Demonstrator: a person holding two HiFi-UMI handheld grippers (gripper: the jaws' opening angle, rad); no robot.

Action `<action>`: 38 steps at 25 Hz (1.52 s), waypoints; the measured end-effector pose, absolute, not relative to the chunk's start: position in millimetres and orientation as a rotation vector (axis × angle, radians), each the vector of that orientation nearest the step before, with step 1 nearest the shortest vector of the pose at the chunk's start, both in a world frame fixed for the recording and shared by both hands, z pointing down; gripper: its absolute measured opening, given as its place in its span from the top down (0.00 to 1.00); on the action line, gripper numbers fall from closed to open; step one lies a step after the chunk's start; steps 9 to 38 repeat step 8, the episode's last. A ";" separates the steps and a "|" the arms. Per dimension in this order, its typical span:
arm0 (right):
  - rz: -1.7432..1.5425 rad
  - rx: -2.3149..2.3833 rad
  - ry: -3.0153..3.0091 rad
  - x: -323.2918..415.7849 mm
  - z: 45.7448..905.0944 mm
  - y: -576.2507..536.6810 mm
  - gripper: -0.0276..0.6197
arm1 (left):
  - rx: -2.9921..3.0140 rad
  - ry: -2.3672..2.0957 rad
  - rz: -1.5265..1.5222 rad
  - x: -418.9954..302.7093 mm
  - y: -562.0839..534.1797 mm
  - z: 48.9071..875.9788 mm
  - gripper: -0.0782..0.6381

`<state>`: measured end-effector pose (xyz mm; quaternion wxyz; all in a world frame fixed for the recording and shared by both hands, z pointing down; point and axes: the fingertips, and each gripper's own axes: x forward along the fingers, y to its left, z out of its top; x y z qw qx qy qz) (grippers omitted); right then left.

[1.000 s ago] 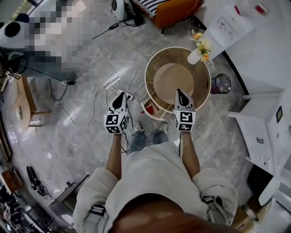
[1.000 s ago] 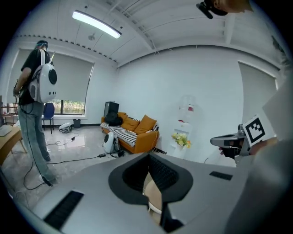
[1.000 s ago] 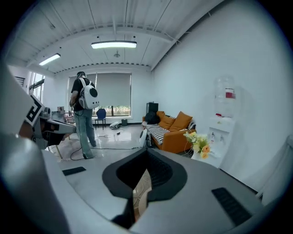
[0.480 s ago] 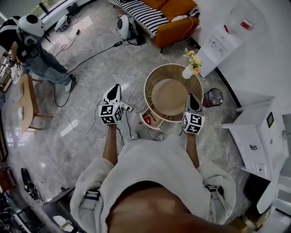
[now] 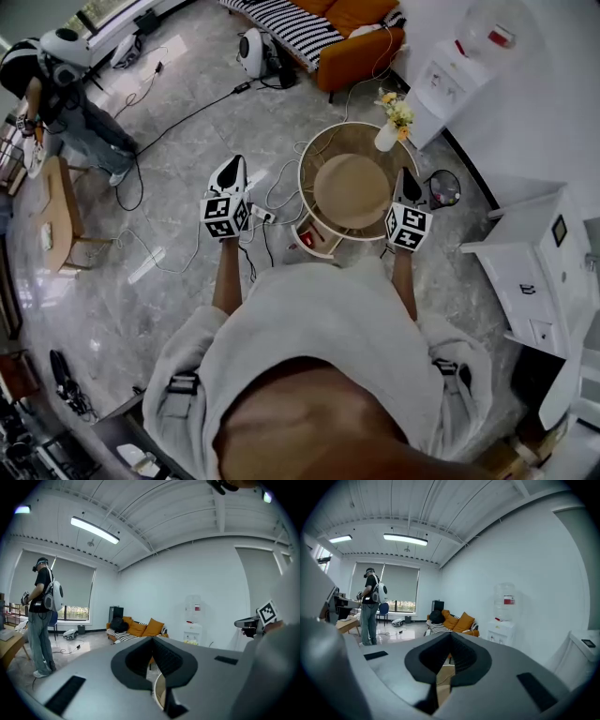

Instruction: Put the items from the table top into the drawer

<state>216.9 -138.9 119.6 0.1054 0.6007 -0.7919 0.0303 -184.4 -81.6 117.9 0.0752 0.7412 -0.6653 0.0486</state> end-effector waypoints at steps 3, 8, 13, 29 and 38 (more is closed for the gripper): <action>0.095 1.778 -2.330 216.7 119.8 -140.1 0.92 | 2.228 -1.990 0.144 -183.7 -84.2 117.1 0.87; 0.084 1.773 -2.333 211.8 117.9 -138.9 0.92 | 2.231 -1.980 0.148 -185.3 -82.8 120.3 0.87; 0.084 1.773 -2.333 211.8 117.9 -138.9 0.92 | 2.231 -1.980 0.148 -185.3 -82.8 120.3 0.87; 0.084 1.773 -2.333 211.8 117.9 -138.9 0.92 | 2.231 -1.980 0.148 -185.3 -82.8 120.3 0.87; 0.084 1.773 -2.333 211.8 117.9 -138.9 0.92 | 2.231 -1.980 0.148 -185.3 -82.8 120.3 0.87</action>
